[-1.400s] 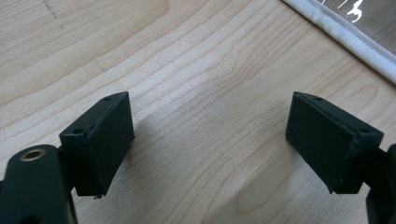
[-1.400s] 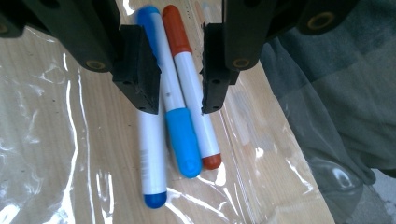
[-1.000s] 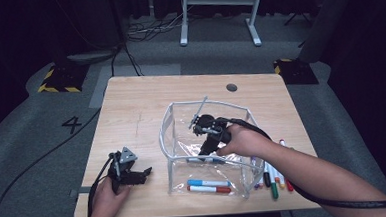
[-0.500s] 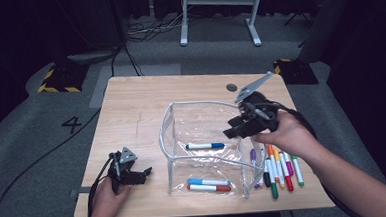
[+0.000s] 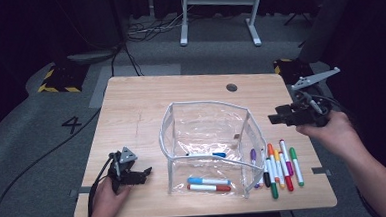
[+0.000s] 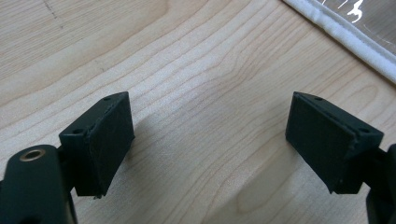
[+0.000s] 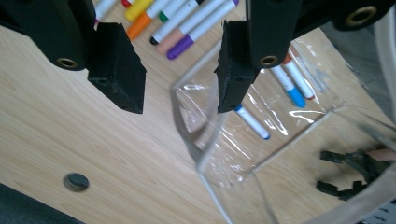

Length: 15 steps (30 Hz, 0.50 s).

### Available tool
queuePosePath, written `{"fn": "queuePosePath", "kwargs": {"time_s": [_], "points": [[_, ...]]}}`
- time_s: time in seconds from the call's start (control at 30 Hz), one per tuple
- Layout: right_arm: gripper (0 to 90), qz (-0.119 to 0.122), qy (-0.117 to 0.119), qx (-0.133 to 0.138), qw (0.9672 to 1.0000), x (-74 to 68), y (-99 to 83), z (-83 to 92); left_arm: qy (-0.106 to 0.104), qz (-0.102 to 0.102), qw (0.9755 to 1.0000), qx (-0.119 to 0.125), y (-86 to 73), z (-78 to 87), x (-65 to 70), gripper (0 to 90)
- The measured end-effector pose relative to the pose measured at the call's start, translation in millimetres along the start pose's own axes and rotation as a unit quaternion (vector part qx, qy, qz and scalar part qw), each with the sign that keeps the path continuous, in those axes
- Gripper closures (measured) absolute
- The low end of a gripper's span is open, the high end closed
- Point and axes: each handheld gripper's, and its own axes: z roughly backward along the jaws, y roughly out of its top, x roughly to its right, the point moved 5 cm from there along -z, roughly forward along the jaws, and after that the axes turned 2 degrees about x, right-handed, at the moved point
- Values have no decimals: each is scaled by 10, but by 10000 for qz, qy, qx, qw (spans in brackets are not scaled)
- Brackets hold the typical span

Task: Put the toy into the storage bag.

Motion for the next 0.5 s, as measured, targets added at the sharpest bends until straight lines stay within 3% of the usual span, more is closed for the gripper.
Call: {"fn": "queuePosePath", "kwargs": {"time_s": [0.2,0.4,0.5], "points": [[499,-398,-385,-81,9984,298,-331,48,6,12,10000,16,1,-3,-1,153],[491,-763,-772,-189,9939,594,-720,-46,21,6,10000,17,2,-3,-5,153],[488,-908,-806,-247,9923,692,-900,-135,15,15,10000,16,2,-4,-3,153]]}}
